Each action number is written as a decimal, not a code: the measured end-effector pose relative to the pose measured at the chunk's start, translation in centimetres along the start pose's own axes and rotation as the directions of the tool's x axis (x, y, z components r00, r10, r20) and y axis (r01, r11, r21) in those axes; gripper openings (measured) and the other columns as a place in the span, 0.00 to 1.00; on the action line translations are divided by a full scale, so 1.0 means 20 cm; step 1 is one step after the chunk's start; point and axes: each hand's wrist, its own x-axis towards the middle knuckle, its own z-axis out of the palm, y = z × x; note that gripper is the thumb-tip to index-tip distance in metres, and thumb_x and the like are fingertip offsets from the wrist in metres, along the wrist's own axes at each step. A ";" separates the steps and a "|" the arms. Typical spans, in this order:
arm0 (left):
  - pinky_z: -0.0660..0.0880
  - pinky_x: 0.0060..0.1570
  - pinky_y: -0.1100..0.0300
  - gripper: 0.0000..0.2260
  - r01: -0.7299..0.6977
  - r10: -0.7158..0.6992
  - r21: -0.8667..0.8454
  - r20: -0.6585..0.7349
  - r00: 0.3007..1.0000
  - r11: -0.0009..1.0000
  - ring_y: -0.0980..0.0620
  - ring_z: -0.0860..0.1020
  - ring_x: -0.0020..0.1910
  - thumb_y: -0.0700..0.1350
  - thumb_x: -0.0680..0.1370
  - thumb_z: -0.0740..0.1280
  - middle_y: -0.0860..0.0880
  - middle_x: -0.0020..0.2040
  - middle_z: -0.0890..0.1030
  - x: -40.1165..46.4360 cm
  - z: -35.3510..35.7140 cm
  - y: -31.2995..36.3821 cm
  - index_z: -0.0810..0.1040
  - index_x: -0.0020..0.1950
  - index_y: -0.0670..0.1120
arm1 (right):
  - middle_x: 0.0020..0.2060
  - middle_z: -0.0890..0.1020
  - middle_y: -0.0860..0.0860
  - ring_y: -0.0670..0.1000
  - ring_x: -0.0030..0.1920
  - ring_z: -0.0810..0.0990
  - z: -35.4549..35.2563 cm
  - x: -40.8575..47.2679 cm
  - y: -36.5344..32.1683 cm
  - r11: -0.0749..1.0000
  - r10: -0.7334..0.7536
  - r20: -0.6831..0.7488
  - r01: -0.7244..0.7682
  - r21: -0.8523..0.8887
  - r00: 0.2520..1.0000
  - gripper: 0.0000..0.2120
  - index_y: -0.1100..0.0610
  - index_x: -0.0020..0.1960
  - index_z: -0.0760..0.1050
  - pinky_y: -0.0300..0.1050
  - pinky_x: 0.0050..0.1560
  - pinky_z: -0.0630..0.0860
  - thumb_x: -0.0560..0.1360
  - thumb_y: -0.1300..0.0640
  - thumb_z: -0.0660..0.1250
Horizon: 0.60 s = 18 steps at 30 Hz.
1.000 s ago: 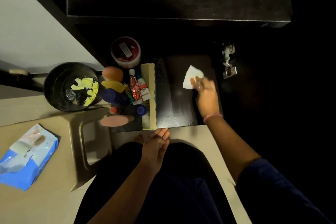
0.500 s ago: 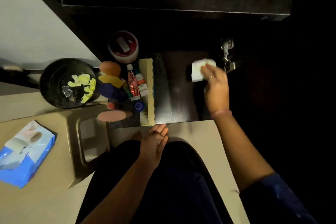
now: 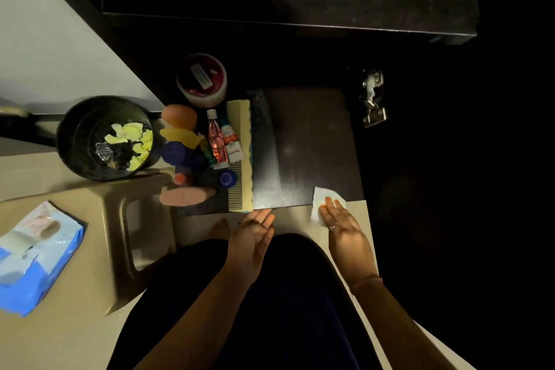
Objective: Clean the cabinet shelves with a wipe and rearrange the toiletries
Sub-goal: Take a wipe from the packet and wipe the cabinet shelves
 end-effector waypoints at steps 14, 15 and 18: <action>0.69 0.63 0.55 0.19 0.037 -0.038 -0.048 -0.030 0.999 0.998 0.41 0.71 0.67 0.27 0.73 0.54 0.41 0.59 0.77 0.07 -0.02 -0.02 0.74 0.60 0.38 | 0.69 0.71 0.59 0.55 0.69 0.69 -0.19 1.30 -0.46 0.978 -0.101 -0.011 0.102 0.182 0.995 0.19 0.62 0.68 0.69 0.37 0.68 0.59 0.78 0.66 0.56; 0.70 0.63 0.56 0.18 0.048 -0.051 -0.079 -0.027 0.998 0.996 0.44 0.73 0.66 0.27 0.73 0.54 0.43 0.58 0.78 0.08 -0.03 -0.03 0.75 0.58 0.39 | 0.72 0.66 0.56 0.53 0.72 0.65 -0.16 1.33 -0.48 0.977 -0.169 0.052 0.160 0.143 0.984 0.21 0.59 0.72 0.65 0.37 0.70 0.55 0.79 0.65 0.54; 0.70 0.64 0.55 0.17 0.028 -0.029 -0.064 -0.022 0.999 0.998 0.47 0.76 0.62 0.28 0.74 0.55 0.45 0.56 0.80 0.10 -0.05 -0.04 0.76 0.56 0.41 | 0.74 0.62 0.55 0.55 0.74 0.60 -0.11 1.36 -0.51 0.968 -0.250 0.120 0.242 0.072 0.961 0.22 0.55 0.73 0.64 0.41 0.70 0.53 0.79 0.65 0.53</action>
